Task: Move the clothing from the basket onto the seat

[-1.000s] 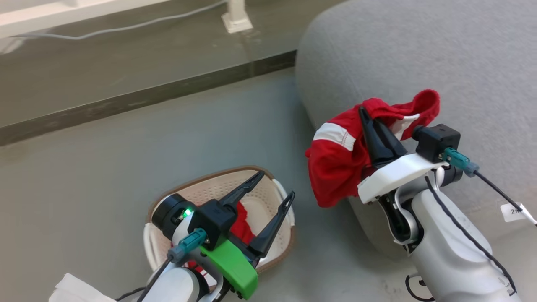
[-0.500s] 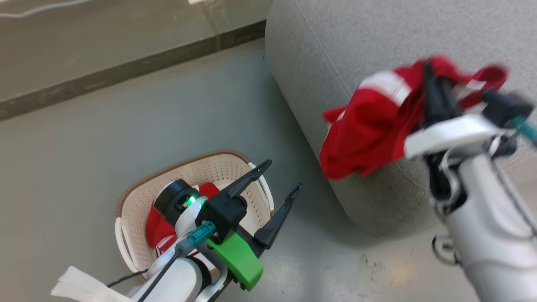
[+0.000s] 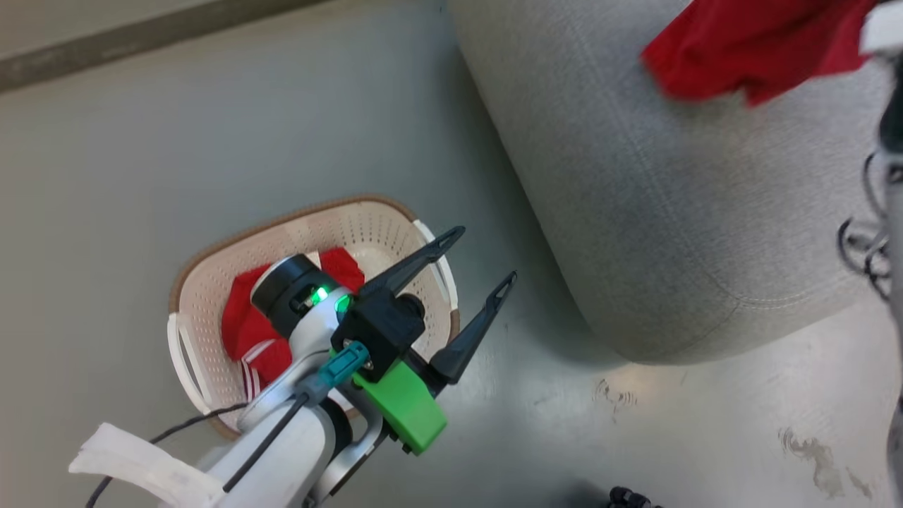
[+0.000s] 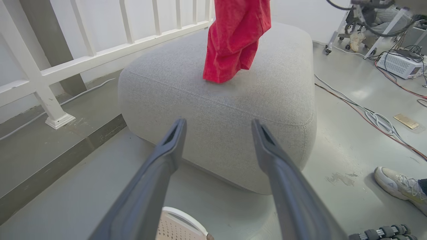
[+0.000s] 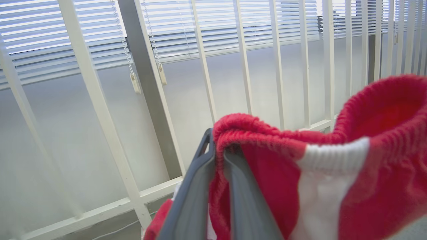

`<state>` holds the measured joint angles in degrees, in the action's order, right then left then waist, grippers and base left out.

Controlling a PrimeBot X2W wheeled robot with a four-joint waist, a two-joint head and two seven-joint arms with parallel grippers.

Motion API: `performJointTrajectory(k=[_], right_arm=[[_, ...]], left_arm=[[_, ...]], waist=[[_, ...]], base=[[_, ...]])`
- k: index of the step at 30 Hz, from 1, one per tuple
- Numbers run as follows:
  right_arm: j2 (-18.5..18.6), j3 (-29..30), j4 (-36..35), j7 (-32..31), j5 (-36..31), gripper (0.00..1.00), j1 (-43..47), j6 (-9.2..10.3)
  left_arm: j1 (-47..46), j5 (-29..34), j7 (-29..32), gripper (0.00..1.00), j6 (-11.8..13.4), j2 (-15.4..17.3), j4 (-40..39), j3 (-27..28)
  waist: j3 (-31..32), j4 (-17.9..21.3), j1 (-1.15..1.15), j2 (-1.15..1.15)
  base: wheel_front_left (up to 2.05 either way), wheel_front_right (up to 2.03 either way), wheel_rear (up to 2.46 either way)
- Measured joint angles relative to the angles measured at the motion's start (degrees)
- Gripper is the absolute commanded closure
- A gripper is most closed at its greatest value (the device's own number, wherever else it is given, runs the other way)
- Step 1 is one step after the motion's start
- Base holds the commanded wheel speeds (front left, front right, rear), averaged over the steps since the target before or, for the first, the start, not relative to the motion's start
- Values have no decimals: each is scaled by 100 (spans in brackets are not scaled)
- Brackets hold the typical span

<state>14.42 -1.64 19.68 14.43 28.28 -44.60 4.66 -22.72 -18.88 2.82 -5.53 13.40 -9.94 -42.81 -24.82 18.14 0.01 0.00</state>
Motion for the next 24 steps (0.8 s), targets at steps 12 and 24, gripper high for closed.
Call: performJointTrajectory(k=[12,24], right_arm=[[326,463,814,18,91,100,-552,9],[234,598,1875,18,310,100,-595,41]], left_arm=[[-261,27,102,0,-9,0,-153,-86],[-467,169,118,0,-53,59,-137,-103]], waist=[[-642,-187,0,0],[-1218,-351,0,0]], base=[[0,0,0],[0,0,0]])
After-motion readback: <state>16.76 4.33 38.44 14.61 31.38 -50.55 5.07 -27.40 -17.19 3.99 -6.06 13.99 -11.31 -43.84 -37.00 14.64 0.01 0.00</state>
